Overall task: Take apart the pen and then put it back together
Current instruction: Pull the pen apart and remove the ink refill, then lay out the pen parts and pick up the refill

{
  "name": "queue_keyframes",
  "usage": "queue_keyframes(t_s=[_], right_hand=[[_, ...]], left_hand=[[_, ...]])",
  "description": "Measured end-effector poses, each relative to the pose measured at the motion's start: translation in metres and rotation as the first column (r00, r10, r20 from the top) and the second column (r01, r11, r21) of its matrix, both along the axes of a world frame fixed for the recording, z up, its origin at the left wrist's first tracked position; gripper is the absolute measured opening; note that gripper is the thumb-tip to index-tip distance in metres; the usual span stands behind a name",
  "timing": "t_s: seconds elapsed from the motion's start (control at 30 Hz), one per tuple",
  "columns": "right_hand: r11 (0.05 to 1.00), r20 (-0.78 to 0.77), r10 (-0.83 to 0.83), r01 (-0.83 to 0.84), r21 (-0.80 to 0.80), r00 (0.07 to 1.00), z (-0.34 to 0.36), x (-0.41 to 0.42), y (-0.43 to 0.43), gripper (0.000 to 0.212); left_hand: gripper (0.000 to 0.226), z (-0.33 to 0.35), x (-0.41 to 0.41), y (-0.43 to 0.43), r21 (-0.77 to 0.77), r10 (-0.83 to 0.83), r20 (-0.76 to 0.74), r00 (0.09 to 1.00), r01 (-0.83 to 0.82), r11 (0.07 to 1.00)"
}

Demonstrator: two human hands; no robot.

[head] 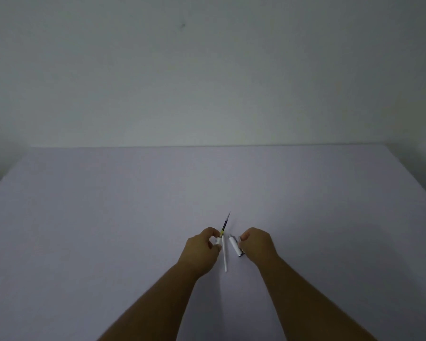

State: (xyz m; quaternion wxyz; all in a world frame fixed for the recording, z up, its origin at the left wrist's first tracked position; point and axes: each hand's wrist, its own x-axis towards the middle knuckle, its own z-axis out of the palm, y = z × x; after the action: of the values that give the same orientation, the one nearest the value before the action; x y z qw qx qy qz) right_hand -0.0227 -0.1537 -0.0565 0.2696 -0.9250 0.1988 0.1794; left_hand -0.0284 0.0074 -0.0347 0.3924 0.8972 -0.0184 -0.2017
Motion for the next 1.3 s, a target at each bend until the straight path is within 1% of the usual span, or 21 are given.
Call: queue_keyframes(t_s=[0.23, 0.33, 0.4, 0.43, 0.5, 0.57, 0.63, 0.67, 0.7, 0.77, 0.8, 0.9, 0.93, 1.0, 1.1, 1.13, 1.17, 1.2, 1.23, 1.27, 1.3], right_hand=[[0.999, -0.020, 0.026, -0.025, 0.035, 0.999, 0.004, -0.001, 0.006, 0.019], [0.999, -0.010, 0.026, -0.026, 0.029, 1.000, 0.006, -0.003, 0.005, 0.042], [0.999, -0.011, 0.042, -0.042, 0.001, 0.999, 0.006, -0.004, 0.005, 0.047], [0.999, -0.011, 0.046, -0.046, -0.009, 0.999, 0.007, -0.005, 0.004, 0.045], [0.999, -0.020, 0.041, -0.041, 0.002, 0.999, 0.010, -0.006, 0.003, 0.034], [0.999, -0.013, 0.041, -0.040, 0.009, 0.999, 0.014, -0.009, 0.001, 0.030], [0.997, 0.070, -0.042, 0.037, 0.075, 0.997, 0.012, -0.008, -0.002, 0.025], [0.981, 0.114, -0.119, 0.100, 0.164, 0.986, 0.011, -0.008, -0.003, 0.022], [0.943, 0.138, -0.205, 0.157, 0.294, 0.969, 0.012, -0.007, -0.004, 0.020], [0.796, 0.095, -0.325, 0.218, 0.565, 0.941, 0.020, -0.006, -0.005, 0.012], [0.745, 0.067, -0.335, 0.221, 0.629, 0.940, 0.022, -0.005, -0.005, 0.010], [0.727, 0.049, -0.309, 0.202, 0.656, 0.950, 0.025, -0.001, -0.003, 0.012], [0.715, 0.044, -0.325, 0.215, 0.665, 0.945, 0.025, 0.000, -0.003, 0.012], [0.658, 0.034, -0.408, 0.268, 0.704, 0.912, 0.024, 0.004, -0.005, 0.012], [0.568, 0.021, -0.562, 0.368, 0.737, 0.827, 0.023, 0.011, -0.014, 0.020], [0.574, 0.018, -0.587, 0.400, 0.715, 0.809, 0.021, 0.012, -0.017, 0.024], [0.609, 0.024, -0.589, 0.425, 0.670, 0.808, 0.019, 0.013, -0.019, 0.028], [0.681, 0.040, -0.557, 0.428, 0.594, 0.830, 0.015, 0.012, -0.022, 0.030], [0.785, 0.055, -0.475, 0.394, 0.479, 0.878, 0.011, 0.011, -0.024, 0.032], [0.883, 0.047, -0.359, 0.324, 0.339, 0.932, 0.007, 0.009, -0.024, 0.032], [0.949, 0.020, -0.246, 0.236, 0.210, 0.969, 0.004, 0.006, -0.023, 0.033]], left_hand=[[0.016, -0.004, 0.004, -0.001, 0.006, -0.015, 0.007, 1.000, 0.015, 1.000], [0.014, -0.004, 0.004, -0.002, 0.011, -0.020, 0.010, 1.000, 0.020, 1.000], [0.015, -0.004, 0.003, -0.002, 0.012, -0.020, 0.007, 1.000, 0.020, 1.000], [0.015, -0.004, 0.003, -0.003, 0.012, -0.020, 0.008, 1.000, 0.020, 1.000], [0.016, -0.005, 0.003, -0.003, 0.013, -0.018, 0.010, 1.000, 0.018, 1.000], [0.017, -0.003, 0.001, -0.004, 0.011, -0.020, 0.015, 1.000, 0.020, 1.000], [0.018, -0.002, 0.002, -0.006, 0.006, -0.022, 0.011, 1.000, 0.022, 1.000], [0.018, -0.001, 0.002, -0.007, 0.002, -0.023, 0.008, 1.000, 0.023, 1.000], [0.018, 0.000, 0.002, -0.008, -0.002, -0.023, 0.008, 1.000, 0.023, 1.000], [0.019, 0.002, 0.001, -0.013, -0.007, -0.025, 0.016, 1.000, 0.025, 1.000], [0.019, 0.003, 0.001, -0.014, -0.008, -0.024, 0.020, 1.000, 0.024, 1.000], [0.021, 0.004, 0.002, -0.018, -0.011, -0.027, 0.029, 0.999, 0.027, 1.000], [0.021, 0.004, 0.002, -0.018, -0.010, -0.032, 0.026, 0.999, 0.032, 0.999], [0.020, 0.004, 0.002, -0.018, -0.014, -0.040, 0.010, 0.999, 0.040, 0.999], [0.021, 0.003, 0.001, -0.015, -0.003, -0.034, 0.003, 0.999, 0.034, 0.999], [0.023, 0.002, 0.001, -0.013, 0.007, -0.028, 0.005, 1.000, 0.028, 1.000], [0.027, 0.001, 0.001, -0.011, 0.015, -0.019, 0.001, 1.000, 0.019, 1.000], [0.029, 0.000, 0.001, -0.009, 0.015, -0.004, -0.014, 1.000, 0.005, 1.000], [0.032, -0.001, 0.001, -0.008, 0.011, 0.012, -0.034, 0.999, -0.012, 1.000], [0.035, -0.002, 0.001, -0.006, 0.010, 0.026, -0.053, 0.998, -0.025, 1.000], [0.037, -0.003, 0.001, -0.005, 0.020, 0.030, -0.060, 0.998, -0.029, 0.999]])
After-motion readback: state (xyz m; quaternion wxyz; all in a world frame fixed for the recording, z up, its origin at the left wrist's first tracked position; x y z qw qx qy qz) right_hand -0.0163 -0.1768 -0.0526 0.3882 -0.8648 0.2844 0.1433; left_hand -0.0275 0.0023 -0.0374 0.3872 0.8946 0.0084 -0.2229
